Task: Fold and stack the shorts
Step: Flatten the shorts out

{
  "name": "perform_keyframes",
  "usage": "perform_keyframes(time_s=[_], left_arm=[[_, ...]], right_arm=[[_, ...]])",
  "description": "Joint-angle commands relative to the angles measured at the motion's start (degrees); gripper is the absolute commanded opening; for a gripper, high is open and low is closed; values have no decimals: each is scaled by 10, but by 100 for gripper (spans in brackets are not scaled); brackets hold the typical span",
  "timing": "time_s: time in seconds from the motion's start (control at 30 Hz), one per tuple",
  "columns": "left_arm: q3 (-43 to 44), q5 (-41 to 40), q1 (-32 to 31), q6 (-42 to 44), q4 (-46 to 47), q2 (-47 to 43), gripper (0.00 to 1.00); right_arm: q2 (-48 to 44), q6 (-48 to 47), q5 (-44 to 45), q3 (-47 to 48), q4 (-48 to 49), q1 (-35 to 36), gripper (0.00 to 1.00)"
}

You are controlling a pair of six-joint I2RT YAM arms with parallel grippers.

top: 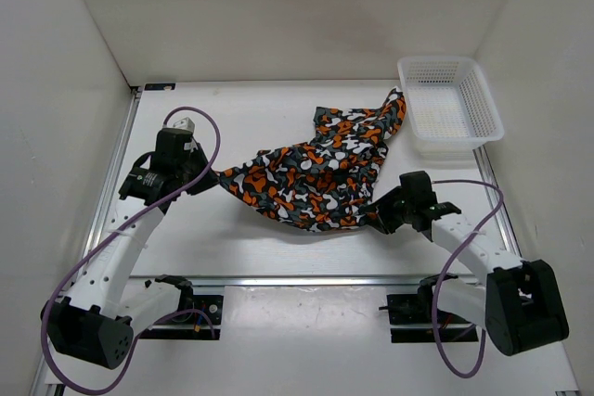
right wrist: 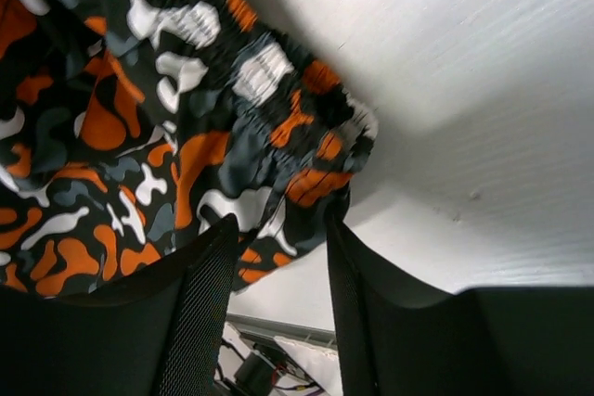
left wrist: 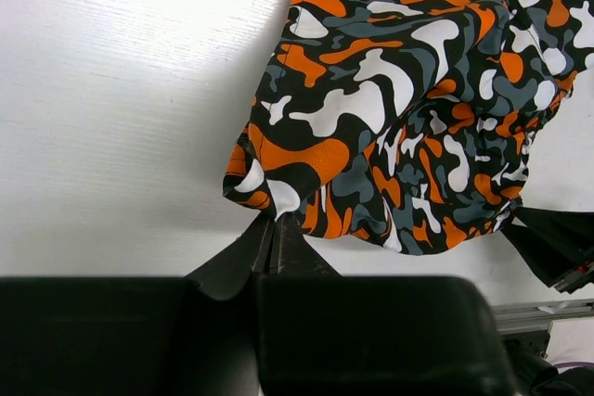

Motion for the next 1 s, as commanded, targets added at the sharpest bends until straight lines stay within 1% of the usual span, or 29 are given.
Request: perform_keyframes(time_s=[0.0,0.2,0.3,0.33,0.5,0.53,0.6,0.63,0.7,0.8,0.83,0.9,0.93,0.97], left_arm=[[-6,-5,4,2,3,-16,10],[-6,-10,4,2,3,-16,10],[-6,-10,4,2,3,-16,10],[-6,-10,4,2,3,-16,10],[-6,-15,4,2,3,-16,10],[-6,-15,4,2,3,-16,10],[-6,-15,4,2,3,-11,10],[-6,-15,4,2,3,-11,10],[-6,-20,4,2,3,-11,10],[7,-21,4,2,3,-11,10],[13,-21,4,2,3,-6,10],[43,-21,4,7,3,3,10],[58,-21,4,8,3,15,10],[74,-21,9,13,3,21,10]], right_arm=[[21,-12,-29,22,20,-9,48],[86,-18,-34,45,15,-15,48],[103,-18,-34,45,38,-15,46],[103,-18,-29,45,38,-15,40],[118,-18,-29,45,38,-9,25],[118,-23,-23,45,38,-9,17],[113,-29,-18,40,31,-9,10],[113,-29,-18,40,31,-9,0],[99,-35,-6,46,12,-9,0],[65,-67,25,82,-23,-9,0],[57,-93,39,96,-23,-9,0],[45,-127,44,160,-39,-24,0],[45,-171,44,189,-45,-29,0],[53,-194,44,222,-53,-43,0]])
